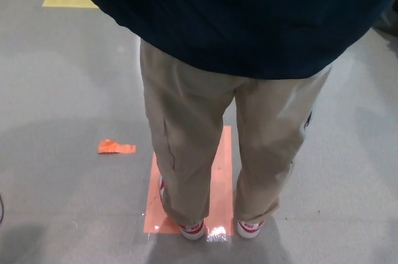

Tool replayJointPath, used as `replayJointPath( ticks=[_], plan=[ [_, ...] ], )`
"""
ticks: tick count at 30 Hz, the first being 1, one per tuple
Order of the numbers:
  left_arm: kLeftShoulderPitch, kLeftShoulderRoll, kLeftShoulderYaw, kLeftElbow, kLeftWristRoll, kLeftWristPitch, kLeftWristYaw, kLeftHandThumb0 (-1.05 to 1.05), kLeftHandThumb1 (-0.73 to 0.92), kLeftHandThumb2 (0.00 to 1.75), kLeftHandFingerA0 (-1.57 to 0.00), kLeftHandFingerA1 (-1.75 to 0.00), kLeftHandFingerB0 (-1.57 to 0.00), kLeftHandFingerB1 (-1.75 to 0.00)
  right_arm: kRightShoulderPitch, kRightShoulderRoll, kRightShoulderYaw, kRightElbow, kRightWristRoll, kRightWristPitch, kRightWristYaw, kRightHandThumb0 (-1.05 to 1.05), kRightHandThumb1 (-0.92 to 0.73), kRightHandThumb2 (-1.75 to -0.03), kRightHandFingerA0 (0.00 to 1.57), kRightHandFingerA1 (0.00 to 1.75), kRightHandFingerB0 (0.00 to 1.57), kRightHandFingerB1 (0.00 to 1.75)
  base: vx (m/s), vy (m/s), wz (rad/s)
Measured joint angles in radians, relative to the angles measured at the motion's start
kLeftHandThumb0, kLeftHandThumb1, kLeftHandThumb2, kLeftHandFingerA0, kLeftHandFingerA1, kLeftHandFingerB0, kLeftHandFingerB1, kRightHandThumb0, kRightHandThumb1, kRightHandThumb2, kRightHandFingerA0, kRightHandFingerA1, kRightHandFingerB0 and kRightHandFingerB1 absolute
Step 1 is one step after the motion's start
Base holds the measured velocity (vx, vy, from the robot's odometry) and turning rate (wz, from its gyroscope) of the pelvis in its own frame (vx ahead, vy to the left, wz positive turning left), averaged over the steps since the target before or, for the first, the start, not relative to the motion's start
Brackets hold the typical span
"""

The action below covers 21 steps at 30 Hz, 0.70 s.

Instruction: A person hands a coat to the robot and the robot grabs it with both hands and holds it while the person wears the coat.

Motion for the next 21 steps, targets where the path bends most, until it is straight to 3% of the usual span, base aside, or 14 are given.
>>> replayJointPath(
  ticks=[8,15,16,17,21],
  plan=[
    [0.24,-0.046,0.081,-0.279,0.001,0.014,-0.012,-0.88,0.91,1.18,0.0,-0.1,0.0,-0.09,0.221,0.005,-0.056,-0.213,0.01,0.0,0.001,-1.05,-0.8,-1.08,0.0,0.04,0.0,0.0,0.0,0.0,0.0],
    [0.546,-0.145,0.134,-0.58,0.001,0.016,-0.017,-0.92,0.9,1.13,0.0,-0.04,-0.03,-0.06,0.516,0.064,-0.085,-0.473,0.018,-0.005,0.0,-0.98,-0.66,-0.99,0.0,0.03,0.0,0.0,0.0,0.0,0.0],
    [0.584,-0.158,0.138,-0.614,0.001,0.016,-0.018,-0.76,0.86,1.12,0.0,-0.12,-0.07,-0.21,0.553,0.077,-0.084,-0.504,0.019,-0.007,-0.001,-0.97,-0.73,-1.03,0.0,0.02,0.0,0.0,0.0,0.0,0.0],
    [0.602,-0.165,0.14,-0.629,0.001,0.016,-0.017,-0.8,0.9,1.12,0.0,-0.05,-0.07,-0.15,0.571,0.082,-0.084,-0.519,0.019,-0.007,-0.001,-0.96,-0.74,-1.03,0.0,0.03,0.0,0.0,0.0,0.0,0.0],
    [0.829,-0.249,0.148,-0.784,0.004,0.011,-0.014,-0.87,0.92,1.18,0.0,-0.08,0.0,-0.06,0.812,0.164,-0.067,-0.682,0.018,-0.018,-0.004,-0.98,-0.84,-1.09,0.0,0.07,0.0,0.0,0.0,0.0,0.0]
  ],
)
